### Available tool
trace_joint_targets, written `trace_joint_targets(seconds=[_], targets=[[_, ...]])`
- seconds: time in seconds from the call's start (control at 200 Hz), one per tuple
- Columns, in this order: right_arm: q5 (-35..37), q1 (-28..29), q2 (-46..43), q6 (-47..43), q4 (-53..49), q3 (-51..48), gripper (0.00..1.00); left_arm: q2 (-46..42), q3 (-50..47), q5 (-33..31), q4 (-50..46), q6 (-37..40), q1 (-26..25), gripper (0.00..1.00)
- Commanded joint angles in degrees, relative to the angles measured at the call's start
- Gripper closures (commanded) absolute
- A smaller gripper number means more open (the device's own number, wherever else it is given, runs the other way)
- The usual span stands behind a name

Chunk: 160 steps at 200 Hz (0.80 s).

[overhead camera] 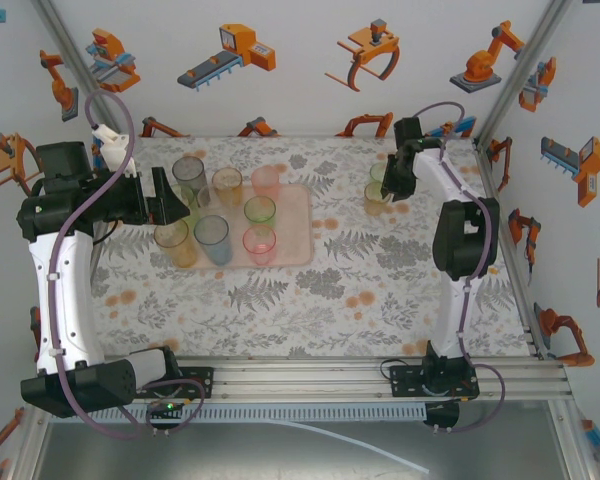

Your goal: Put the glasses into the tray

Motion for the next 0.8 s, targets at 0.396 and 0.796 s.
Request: trace_joint_targets(seconds=[0.396, 0.796], targets=[[-0.47, -0.25, 2.35, -1.47, -1.64, 1.6, 0.75, -0.64, 0.71, 1.0, -0.08, 0.26, 0.27, 0.03], [-0.19, -0.25, 2.45, -2.61, -2.62, 1.42, 0.84, -1.14, 0.68, 1.18, -0.04, 0.03, 0.28, 0.03]])
